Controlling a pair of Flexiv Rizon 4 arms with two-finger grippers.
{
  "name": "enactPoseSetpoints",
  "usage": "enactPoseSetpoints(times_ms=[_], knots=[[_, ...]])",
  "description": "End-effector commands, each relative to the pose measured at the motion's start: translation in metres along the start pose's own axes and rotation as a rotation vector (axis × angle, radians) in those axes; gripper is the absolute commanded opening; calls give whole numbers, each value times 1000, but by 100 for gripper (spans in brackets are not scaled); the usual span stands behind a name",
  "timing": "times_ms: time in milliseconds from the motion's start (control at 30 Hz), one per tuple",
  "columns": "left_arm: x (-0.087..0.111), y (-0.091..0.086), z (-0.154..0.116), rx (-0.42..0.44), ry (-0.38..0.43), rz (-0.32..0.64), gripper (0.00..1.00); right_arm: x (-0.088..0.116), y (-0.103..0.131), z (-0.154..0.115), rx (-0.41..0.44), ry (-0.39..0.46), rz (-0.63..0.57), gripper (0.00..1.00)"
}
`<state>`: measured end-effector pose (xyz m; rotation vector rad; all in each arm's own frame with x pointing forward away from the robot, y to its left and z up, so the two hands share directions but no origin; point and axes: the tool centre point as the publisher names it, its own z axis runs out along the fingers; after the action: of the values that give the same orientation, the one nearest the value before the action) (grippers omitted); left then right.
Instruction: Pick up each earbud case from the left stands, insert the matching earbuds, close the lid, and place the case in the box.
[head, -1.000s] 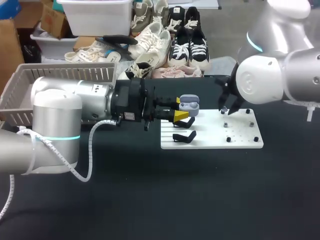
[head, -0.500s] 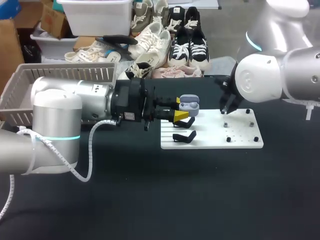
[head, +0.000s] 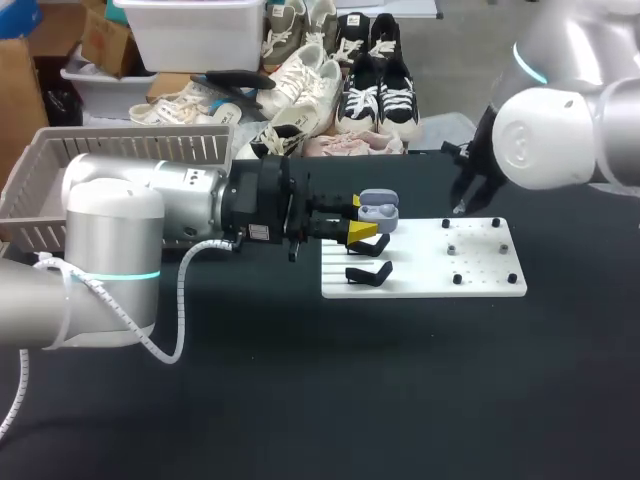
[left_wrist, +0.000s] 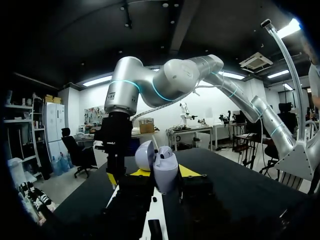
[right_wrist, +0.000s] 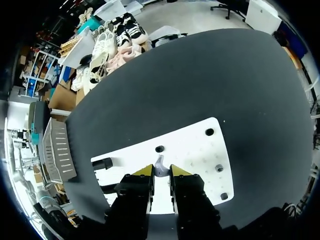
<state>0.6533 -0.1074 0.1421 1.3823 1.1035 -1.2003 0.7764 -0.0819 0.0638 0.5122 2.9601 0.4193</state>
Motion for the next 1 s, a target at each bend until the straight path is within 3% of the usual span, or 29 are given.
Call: enactPoseSetpoints(times_ms=[33,300,533,767,1000], knots=[[0,-1,0,-3,-1,1,0,21,-7,-40,-3,33,-55,0],[0,-1,0,-3,-1,1,0,56,8,-117,55,166,-270,0],[0,-1,0,-3,-1,1,0,96,23,-169,65,162,-457,0],[0,-1,0,-3,-1,1,0,133,41,-189,98,178,-583,0],[0,-1,0,-3,-1,1,0,154,67,-186,143,169,-620,0]])
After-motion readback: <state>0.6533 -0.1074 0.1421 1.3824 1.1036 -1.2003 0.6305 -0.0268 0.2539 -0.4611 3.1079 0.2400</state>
